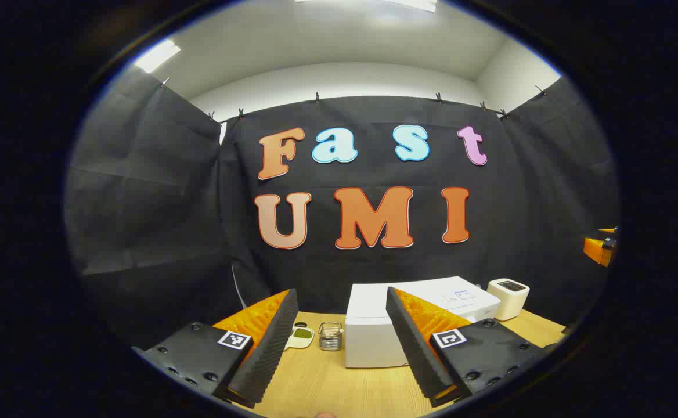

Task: Open the microwave oven with the left hand, put the food in, and close the microwave oven.

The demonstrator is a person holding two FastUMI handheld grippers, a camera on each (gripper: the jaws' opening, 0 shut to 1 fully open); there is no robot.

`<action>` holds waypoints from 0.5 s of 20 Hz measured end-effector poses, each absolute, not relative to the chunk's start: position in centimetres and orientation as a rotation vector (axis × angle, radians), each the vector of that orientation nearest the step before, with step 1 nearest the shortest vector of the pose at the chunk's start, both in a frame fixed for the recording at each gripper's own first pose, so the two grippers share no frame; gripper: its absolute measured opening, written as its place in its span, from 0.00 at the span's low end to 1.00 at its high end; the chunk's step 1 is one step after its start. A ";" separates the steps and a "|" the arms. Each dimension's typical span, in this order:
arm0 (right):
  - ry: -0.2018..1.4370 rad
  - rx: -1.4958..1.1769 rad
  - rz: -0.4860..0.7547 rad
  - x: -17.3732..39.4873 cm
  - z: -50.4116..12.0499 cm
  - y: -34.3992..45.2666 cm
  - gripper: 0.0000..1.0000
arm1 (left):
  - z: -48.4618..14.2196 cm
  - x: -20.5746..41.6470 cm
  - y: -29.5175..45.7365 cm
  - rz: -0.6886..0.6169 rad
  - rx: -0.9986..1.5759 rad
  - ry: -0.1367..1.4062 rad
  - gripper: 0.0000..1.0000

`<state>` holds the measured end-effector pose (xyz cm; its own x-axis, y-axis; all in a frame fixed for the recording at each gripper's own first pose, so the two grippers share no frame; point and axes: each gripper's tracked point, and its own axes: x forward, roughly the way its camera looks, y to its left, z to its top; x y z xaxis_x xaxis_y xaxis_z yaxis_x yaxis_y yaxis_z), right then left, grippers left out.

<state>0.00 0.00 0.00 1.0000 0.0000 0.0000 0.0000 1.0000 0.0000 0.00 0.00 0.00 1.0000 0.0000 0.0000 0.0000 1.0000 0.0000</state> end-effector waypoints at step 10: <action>0.011 0.026 0.035 1.0 -0.7 -4.3 0.95 | 0.1 -1.8 -5.2 0.016 0.004 0.016 0.94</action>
